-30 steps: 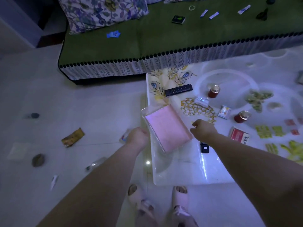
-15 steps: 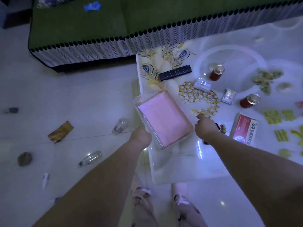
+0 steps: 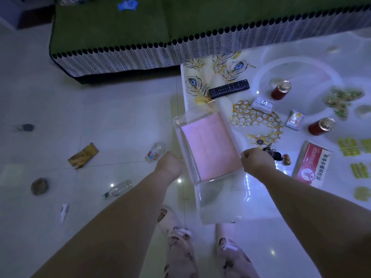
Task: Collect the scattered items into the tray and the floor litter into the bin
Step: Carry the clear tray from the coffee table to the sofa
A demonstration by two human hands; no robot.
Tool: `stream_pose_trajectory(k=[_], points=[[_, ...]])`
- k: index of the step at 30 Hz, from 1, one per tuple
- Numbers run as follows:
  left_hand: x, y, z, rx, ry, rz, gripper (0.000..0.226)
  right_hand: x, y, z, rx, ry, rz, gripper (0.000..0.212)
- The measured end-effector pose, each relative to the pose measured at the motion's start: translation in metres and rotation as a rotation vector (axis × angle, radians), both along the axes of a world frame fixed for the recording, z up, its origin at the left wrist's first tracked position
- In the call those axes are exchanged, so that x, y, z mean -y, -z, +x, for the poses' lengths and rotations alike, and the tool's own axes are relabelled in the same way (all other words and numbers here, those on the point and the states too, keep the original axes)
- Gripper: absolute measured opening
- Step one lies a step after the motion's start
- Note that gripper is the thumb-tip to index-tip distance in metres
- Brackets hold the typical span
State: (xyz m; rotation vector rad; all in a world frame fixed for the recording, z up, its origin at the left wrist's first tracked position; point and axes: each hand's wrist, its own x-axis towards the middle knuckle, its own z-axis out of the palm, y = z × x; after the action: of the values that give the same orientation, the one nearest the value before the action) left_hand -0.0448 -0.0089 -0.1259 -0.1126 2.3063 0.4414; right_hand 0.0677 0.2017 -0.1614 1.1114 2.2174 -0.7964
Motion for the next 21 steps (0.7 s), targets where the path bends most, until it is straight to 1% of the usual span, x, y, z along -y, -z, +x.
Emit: stream_pose_trajectory(k=[2, 5, 9, 13, 16, 19, 21], points=[[0.011, -0.007, -0.006, -0.012, 0.011, 0.002, 0.017, 0.007, -0.01, -0.004, -0.013, -0.025, 0.037, 0.027], [0.033, -0.028, -0.018, -0.041, 0.023, -0.015, 0.026, 0.025, -0.026, -0.016, -0.04, -0.039, 0.047, 0.025], [0.059, -0.054, -0.038, -0.075, 0.066, -0.019, 0.026, 0.051, -0.047, -0.034, -0.103, -0.025, 0.028, 0.021], [0.097, -0.084, -0.069, -0.109, 0.075, 0.023, 0.035, 0.092, -0.077, -0.061, -0.156, -0.013, 0.035, 0.022], [0.125, -0.104, -0.093, -0.13, 0.099, 0.013, 0.019, 0.124, -0.097, -0.079, -0.179, 0.005, 0.014, 0.021], [0.152, -0.126, -0.116, -0.153, 0.108, 0.003, 0.035, 0.153, -0.111, -0.102, -0.205, 0.023, -0.031, 0.024], [0.168, -0.14, -0.132, -0.178, 0.087, -0.002, 0.039, 0.169, -0.121, -0.122, -0.229, 0.032, -0.046, 0.025]])
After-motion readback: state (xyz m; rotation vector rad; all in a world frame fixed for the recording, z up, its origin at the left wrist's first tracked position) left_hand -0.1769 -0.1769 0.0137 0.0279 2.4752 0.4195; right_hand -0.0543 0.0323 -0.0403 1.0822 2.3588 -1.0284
